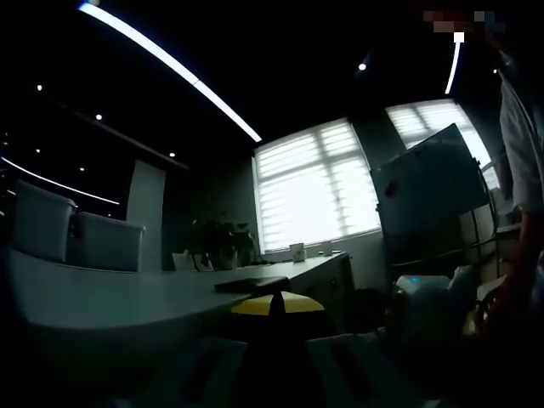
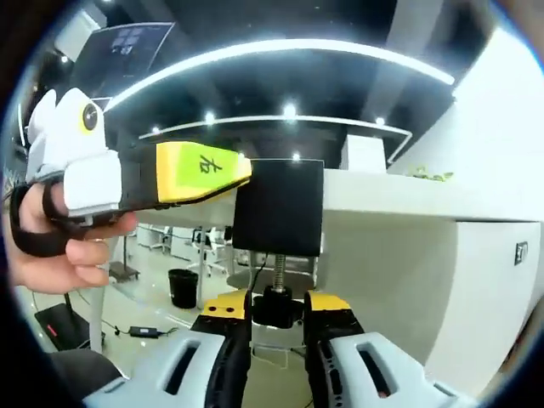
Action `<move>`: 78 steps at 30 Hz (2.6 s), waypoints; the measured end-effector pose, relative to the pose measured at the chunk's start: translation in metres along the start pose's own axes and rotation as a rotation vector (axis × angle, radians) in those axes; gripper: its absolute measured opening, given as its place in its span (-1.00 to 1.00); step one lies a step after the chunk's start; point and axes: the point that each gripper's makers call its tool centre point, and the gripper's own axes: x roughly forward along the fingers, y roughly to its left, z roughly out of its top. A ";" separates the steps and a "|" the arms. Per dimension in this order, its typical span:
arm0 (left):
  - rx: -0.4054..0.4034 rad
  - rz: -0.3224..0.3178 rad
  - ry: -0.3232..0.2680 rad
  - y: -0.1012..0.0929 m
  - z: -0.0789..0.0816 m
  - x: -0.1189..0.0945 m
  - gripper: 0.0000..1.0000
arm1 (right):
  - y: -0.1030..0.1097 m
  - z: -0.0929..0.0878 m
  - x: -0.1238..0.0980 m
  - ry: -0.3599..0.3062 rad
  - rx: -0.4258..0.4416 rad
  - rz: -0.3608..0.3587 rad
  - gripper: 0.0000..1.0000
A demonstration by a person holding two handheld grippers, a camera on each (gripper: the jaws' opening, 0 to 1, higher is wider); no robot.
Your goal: Clamp the fixed fixture on the desktop, loosen the retaining clip, secure it to the edge of the desk, and tighten the retaining clip.
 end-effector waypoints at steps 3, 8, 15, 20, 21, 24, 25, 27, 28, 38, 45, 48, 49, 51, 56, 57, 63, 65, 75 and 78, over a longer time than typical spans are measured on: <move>-0.016 0.000 -0.026 0.004 0.011 0.000 -0.98 | -0.001 -0.001 0.002 0.000 -0.009 0.018 -0.57; -0.016 -0.014 -0.025 0.005 0.013 0.000 -0.98 | 0.000 0.000 0.007 -0.016 -0.027 0.103 -0.58; -0.011 -0.014 -0.025 0.008 0.011 0.003 -0.98 | 0.004 0.004 0.008 -0.041 -0.056 0.261 -0.63; -0.010 -0.013 -0.026 0.010 0.009 0.004 -0.98 | 0.006 0.002 0.008 -0.047 -0.051 0.274 -0.63; -0.010 -0.013 -0.026 0.010 0.009 0.004 -0.98 | 0.007 0.003 0.008 -0.049 -0.048 0.272 -0.63; -0.009 -0.012 -0.024 0.010 0.008 0.004 -0.98 | 0.008 0.003 0.008 -0.055 -0.042 0.279 -0.63; -0.010 -0.012 -0.023 0.011 0.008 0.004 -0.98 | 0.008 0.002 0.008 -0.055 -0.044 0.291 -0.63; -0.015 -0.012 -0.022 0.011 0.007 0.003 -0.98 | 0.009 0.002 0.008 -0.055 -0.047 0.335 -0.63; -0.014 -0.013 -0.021 0.011 0.007 0.003 -0.98 | 0.010 0.002 0.008 -0.055 -0.043 0.368 -0.63; -0.012 -0.015 -0.019 0.010 0.006 0.003 -0.98 | 0.010 0.000 0.010 -0.018 -0.009 0.574 -0.63; -0.007 -0.012 -0.019 0.010 0.006 0.003 -0.98 | -0.013 -0.013 0.007 0.029 0.082 0.357 -0.27; -0.011 -0.006 -0.017 0.010 0.005 0.002 -0.98 | -0.019 -0.016 -0.002 0.033 0.161 0.253 -0.22; -0.023 -0.004 -0.022 0.010 0.006 0.002 -0.98 | -0.016 -0.018 -0.008 0.039 0.156 0.245 -0.26; -0.023 -0.004 -0.022 0.009 0.006 0.002 -0.98 | -0.013 -0.020 -0.014 0.055 0.137 0.208 -0.27; -0.016 -0.001 -0.020 0.009 0.006 0.002 -0.98 | -0.006 -0.016 -0.012 0.059 0.112 0.172 -0.27; -0.013 -0.001 -0.020 0.009 0.006 0.002 -0.98 | -0.008 -0.015 -0.010 0.056 0.115 0.157 -0.27; 0.006 0.003 -0.013 0.007 0.007 0.001 -0.98 | 0.000 -0.011 -0.002 0.056 0.169 0.154 -0.35; 0.010 0.003 -0.011 0.007 0.007 0.001 -0.98 | -0.001 -0.012 -0.001 0.055 0.161 0.145 -0.35; 0.027 0.003 -0.007 0.006 0.008 0.000 -0.98 | 0.002 -0.005 0.003 0.022 0.102 0.163 -0.55; 0.026 0.003 -0.008 0.005 0.009 -0.001 -0.98 | 0.000 -0.004 0.004 0.013 0.077 0.175 -0.55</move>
